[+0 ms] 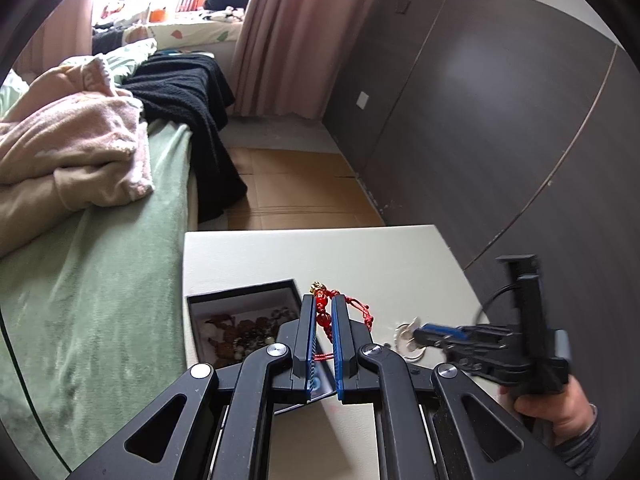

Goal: Organize jewelry
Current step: 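Drop the red charm into the box with left tool while right carries pendant there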

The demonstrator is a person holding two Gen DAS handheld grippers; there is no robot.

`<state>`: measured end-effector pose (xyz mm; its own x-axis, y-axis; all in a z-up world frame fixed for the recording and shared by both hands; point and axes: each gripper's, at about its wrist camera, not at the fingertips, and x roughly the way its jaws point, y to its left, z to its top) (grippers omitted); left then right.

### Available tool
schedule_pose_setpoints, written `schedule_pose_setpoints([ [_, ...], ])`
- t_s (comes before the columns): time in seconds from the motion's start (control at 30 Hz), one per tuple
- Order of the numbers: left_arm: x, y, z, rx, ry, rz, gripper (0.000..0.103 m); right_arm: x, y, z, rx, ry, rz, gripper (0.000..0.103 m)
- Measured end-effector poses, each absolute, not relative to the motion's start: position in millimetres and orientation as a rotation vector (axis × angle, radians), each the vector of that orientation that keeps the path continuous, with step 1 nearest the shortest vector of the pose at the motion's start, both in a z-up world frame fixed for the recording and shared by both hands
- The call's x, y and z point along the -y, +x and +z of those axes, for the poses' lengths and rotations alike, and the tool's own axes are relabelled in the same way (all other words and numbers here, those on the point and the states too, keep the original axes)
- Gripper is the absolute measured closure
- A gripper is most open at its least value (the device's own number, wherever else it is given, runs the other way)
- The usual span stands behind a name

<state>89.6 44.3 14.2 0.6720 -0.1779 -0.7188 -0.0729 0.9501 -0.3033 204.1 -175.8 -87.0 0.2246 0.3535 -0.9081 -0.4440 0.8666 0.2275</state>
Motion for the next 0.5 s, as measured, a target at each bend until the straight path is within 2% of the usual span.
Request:
schedule_pose_setpoints([
  [0.17, -55.4, 97.4, -2.1, -0.912, -0.306, 0.033, 0.095, 172.9, 194.2, -62.3, -1.151, -0.05, 0.592, 0.089],
  [0.23, -58.8, 99.8, -8.0, -0.934, -0.318, 0.03, 0.088, 169.5, 189.9, -55.1, -1.127, -0.049, 0.61, 0.089],
  [0.27, -60.7, 99.5, -9.4, -0.934, -0.327, 0.031, 0.074, 166.7, 188.1, -51.6, -1.117, -0.04, 0.624, 0.089],
  [0.3, -63.0, 99.3, -10.4, -0.93, -0.337, 0.038, 0.054, 163.4, 185.4, -47.4, -1.103, -0.032, 0.642, 0.089],
  [0.37, -66.5, 97.5, -8.1, -0.903, -0.337, 0.058, 0.035, 158.6, 181.8, -41.9, -1.084, -0.022, 0.667, 0.089],
  [0.5, -76.3, 96.6, -4.1, -0.862, -0.366, 0.077, 0.034, 142.9, 174.2, -29.6, -1.039, 0.023, 0.742, 0.089],
])
